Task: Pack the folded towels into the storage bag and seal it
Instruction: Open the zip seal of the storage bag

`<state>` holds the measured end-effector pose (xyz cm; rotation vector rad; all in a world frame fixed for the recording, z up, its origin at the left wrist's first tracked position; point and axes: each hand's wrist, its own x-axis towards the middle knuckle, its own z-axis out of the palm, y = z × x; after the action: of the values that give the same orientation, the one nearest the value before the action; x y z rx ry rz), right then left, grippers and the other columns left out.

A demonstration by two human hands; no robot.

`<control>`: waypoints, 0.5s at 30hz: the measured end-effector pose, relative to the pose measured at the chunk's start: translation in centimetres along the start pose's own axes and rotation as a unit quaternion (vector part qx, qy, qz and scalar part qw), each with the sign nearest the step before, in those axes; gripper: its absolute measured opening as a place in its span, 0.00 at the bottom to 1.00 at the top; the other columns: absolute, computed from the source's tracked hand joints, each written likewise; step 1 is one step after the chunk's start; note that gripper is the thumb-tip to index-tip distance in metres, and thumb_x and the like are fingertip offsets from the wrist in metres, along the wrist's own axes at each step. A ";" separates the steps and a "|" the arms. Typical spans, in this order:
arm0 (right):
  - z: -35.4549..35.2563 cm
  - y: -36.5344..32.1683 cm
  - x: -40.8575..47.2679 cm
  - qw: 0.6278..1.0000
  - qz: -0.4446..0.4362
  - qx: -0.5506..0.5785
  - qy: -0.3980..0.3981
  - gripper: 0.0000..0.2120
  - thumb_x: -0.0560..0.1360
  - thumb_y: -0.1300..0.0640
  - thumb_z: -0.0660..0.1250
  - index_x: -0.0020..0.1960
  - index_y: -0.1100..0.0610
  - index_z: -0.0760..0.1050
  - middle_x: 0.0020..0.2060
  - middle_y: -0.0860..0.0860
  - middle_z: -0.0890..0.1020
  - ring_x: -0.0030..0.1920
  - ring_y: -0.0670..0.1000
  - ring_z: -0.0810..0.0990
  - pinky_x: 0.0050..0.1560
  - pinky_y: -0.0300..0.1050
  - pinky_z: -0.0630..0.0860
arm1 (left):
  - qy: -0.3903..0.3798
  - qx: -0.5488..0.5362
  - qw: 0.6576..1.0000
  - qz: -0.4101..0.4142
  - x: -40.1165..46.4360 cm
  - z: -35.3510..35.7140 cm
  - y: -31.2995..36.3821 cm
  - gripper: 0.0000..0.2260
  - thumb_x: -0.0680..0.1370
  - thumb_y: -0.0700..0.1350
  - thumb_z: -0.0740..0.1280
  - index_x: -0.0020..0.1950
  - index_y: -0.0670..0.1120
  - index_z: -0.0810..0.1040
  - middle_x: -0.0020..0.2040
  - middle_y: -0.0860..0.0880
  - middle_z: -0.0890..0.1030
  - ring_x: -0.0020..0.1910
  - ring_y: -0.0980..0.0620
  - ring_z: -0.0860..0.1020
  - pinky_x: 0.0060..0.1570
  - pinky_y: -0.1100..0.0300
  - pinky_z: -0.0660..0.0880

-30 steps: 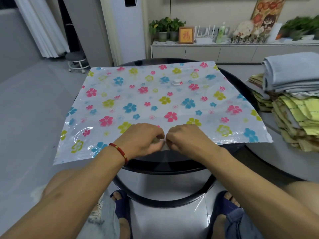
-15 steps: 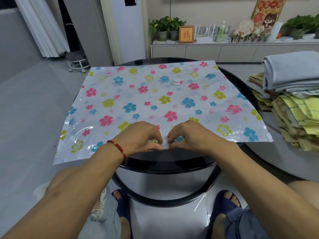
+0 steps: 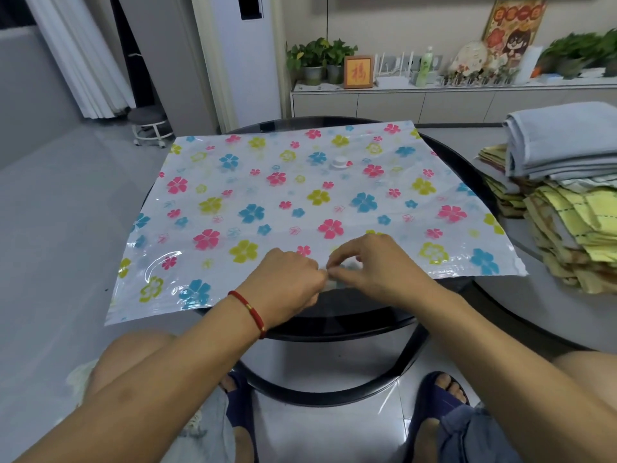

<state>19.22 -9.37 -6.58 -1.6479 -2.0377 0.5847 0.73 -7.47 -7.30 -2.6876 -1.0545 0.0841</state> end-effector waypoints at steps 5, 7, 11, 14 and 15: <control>-0.2 -0.8 -3.0 0.914 0.242 0.322 -0.042 0.14 0.80 0.49 0.66 0.50 0.60 0.82 0.38 0.54 0.89 0.29 0.55 0.86 0.22 0.39 0.73 | 0.080 -0.100 0.986 -0.111 0.4 -0.6 -1.6 0.07 0.76 0.49 0.62 0.42 0.51 0.78 0.38 0.52 0.82 0.38 0.49 0.78 0.33 0.57 0.69; 1.6 -1.5 -3.1 0.873 0.263 0.401 -0.082 0.17 0.83 0.47 0.65 0.58 0.61 0.79 0.45 0.56 0.86 0.32 0.56 0.86 0.21 0.39 0.72 | 0.096 -0.132 0.980 -0.116 0.5 -0.7 -1.9 0.08 0.77 0.51 0.63 0.43 0.52 0.81 0.39 0.53 0.83 0.40 0.49 0.80 0.36 0.57 0.72; 4.1 -2.4 -1.4 0.870 0.241 0.429 0.029 0.14 0.81 0.47 0.69 0.49 0.58 0.83 0.38 0.50 0.85 0.33 0.52 0.85 0.21 0.39 0.66 | 0.101 -0.150 0.976 -0.118 0.7 -0.7 -1.8 0.08 0.78 0.52 0.62 0.47 0.53 0.81 0.42 0.53 0.83 0.43 0.49 0.79 0.37 0.56 0.71; 4.1 -2.3 -0.6 0.851 0.230 0.470 0.044 0.12 0.81 0.52 0.69 0.46 0.60 0.85 0.37 0.50 0.87 0.32 0.51 0.84 0.22 0.39 0.68 | 0.101 -0.161 0.973 -0.128 1.0 -0.8 -2.2 0.09 0.79 0.52 0.62 0.48 0.53 0.81 0.43 0.53 0.83 0.45 0.48 0.79 0.42 0.54 0.74; 4.1 -2.2 -0.5 0.847 0.232 0.477 0.042 0.12 0.81 0.54 0.69 0.46 0.61 0.85 0.38 0.52 0.88 0.32 0.51 0.84 0.22 0.39 0.68 | 0.104 -0.168 0.972 -0.129 1.0 -0.8 -2.3 0.09 0.79 0.53 0.63 0.48 0.53 0.81 0.43 0.53 0.84 0.45 0.48 0.79 0.43 0.54 0.74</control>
<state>15.16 -10.47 -8.59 -1.4252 -0.9271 1.3796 0.10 -5.37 -5.92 -2.7309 -1.4464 -0.4532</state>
